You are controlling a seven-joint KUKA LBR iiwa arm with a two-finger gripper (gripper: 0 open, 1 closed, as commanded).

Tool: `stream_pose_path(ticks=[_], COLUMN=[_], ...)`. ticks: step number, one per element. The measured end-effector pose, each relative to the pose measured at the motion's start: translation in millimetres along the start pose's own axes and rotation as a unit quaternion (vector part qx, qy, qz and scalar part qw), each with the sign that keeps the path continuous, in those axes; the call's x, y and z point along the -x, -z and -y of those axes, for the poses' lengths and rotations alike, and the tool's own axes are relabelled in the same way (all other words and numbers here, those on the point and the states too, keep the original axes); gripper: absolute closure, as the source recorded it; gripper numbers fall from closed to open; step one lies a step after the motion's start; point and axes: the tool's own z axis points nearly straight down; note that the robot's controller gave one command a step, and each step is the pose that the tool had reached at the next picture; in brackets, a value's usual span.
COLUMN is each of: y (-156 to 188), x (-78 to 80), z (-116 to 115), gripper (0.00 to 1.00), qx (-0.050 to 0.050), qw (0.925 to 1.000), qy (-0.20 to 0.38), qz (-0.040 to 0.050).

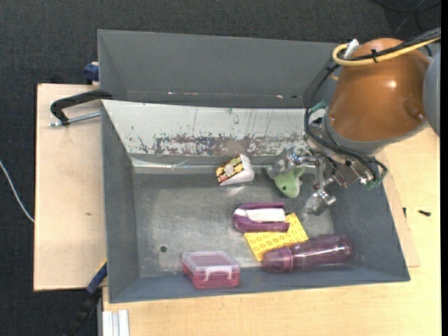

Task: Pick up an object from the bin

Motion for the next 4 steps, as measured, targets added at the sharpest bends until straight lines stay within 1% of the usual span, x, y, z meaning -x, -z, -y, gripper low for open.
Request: stream_pose_path(ticks=[1, 2, 3, 4], y=[-68.3, -144.8, -144.8, 20.4], x=[-18.5, -10.4, -10.4, -2.6], z=[-8.5, 15.1, 15.1, 24.6], gripper=[0.00, 1.00, 1.00, 1.00], qx=[0.001, -0.004, -0.004, -0.001], qw=[0.9998, 0.9997, 0.9997, 1.0000], qy=[0.020, -0.019, -0.019, -0.008], qz=[-0.0020, 0.0141, 0.0141, 0.0001])
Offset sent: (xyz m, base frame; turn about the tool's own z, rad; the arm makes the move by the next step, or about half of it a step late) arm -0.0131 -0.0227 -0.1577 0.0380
